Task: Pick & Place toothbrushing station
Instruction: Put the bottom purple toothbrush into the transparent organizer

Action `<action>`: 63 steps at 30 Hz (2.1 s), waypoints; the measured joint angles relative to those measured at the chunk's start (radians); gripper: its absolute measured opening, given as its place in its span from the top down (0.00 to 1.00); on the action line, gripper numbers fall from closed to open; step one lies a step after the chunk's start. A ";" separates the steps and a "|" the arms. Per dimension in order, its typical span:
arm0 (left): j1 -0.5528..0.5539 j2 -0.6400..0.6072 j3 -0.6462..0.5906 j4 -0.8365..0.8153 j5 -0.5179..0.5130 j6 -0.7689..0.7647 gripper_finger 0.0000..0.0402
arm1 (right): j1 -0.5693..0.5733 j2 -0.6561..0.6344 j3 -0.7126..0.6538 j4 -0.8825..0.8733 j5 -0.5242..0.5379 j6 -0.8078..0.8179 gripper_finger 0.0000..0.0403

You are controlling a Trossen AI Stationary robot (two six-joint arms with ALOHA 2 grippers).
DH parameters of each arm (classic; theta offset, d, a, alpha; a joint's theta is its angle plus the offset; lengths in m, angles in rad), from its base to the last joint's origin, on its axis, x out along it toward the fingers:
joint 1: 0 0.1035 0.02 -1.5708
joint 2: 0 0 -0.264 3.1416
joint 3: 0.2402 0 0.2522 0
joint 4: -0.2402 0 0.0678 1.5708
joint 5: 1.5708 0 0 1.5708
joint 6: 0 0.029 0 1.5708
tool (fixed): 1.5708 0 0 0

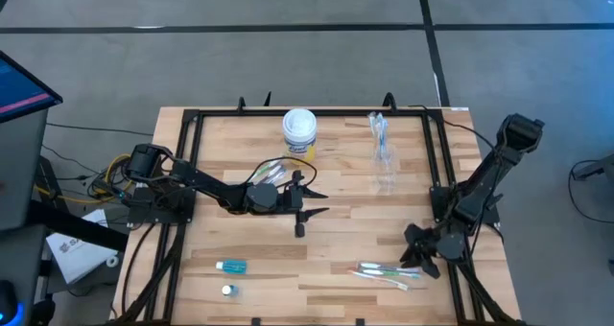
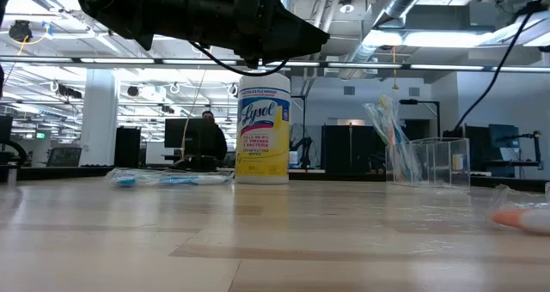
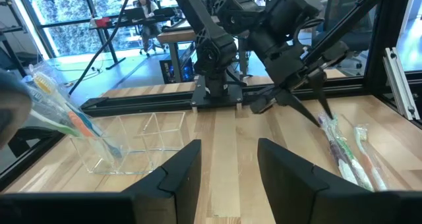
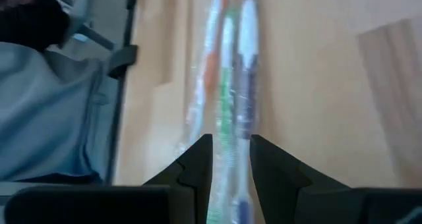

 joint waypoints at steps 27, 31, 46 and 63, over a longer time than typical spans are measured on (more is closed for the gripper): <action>0.000 0.000 0.000 0.000 0.000 0.000 0.65 | -0.036 0.165 0.108 -0.039 -0.147 0.041 0.77; 0.000 0.000 0.000 0.000 0.000 0.000 0.65 | -0.037 0.160 0.108 -0.051 -0.190 0.041 0.79; 0.000 0.000 0.000 0.000 0.000 0.000 0.65 | -0.036 0.160 0.108 -0.056 -0.245 0.090 0.91; 0.000 0.000 0.000 0.000 0.000 0.000 0.65 | -0.036 0.160 0.108 -0.087 -0.271 0.010 1.00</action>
